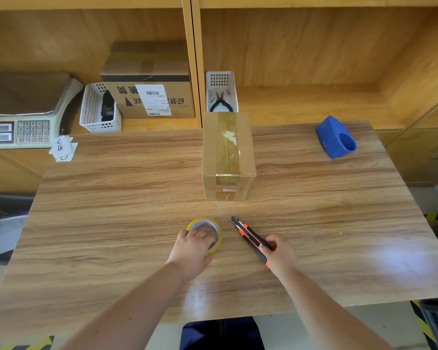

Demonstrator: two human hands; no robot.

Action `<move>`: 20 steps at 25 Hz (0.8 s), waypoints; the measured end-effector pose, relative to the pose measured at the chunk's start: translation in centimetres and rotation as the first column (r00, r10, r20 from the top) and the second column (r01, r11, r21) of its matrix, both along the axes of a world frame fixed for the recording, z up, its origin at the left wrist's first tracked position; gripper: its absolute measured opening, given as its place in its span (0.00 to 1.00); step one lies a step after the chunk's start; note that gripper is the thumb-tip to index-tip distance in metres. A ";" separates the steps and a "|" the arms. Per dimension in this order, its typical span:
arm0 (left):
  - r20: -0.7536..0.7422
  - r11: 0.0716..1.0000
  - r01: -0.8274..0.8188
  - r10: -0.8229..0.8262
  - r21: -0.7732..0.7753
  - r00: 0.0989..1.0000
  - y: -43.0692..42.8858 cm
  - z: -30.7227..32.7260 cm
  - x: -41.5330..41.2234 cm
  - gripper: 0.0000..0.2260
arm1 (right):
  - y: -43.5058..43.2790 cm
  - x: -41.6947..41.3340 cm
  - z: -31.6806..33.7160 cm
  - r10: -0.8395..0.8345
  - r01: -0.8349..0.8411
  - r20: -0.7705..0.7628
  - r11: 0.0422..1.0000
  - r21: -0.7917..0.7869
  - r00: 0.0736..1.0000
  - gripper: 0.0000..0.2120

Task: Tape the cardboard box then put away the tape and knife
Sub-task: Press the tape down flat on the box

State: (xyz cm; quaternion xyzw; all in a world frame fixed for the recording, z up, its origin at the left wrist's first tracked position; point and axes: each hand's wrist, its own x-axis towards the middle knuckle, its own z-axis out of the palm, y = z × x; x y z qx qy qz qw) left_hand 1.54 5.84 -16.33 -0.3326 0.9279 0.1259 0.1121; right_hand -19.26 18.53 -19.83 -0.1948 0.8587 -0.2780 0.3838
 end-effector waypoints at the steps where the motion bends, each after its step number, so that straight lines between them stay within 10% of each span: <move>1: -0.037 1.000 0.002 -0.002 0.002 0.999 -0.1 0.1 0.1 0.14 | 0.0 0.0 0.1 0.034 -0.033 -0.028 0.999 0.027 0.999 0.02; 8: -0.210 0.995 -0.102 0.102 0.010 0.972 -1.0 1.4 0.9 0.13 | 0.1 -0.1 0.7 0.116 -0.105 -0.115 0.990 0.094 0.987 0.03; 13: -0.325 0.927 -0.304 0.363 0.218 0.873 -3.1 3.7 0.4 0.23 | -1.2 -1.5 2.8 0.086 -0.091 -0.153 0.996 -0.022 0.984 0.21; 20: -0.359 0.962 -0.259 0.273 0.087 0.893 -6.9 8.6 -2.8 0.41 | -6.7 -2.8 11.2 0.313 -0.454 -0.446 0.854 -0.254 0.839 0.41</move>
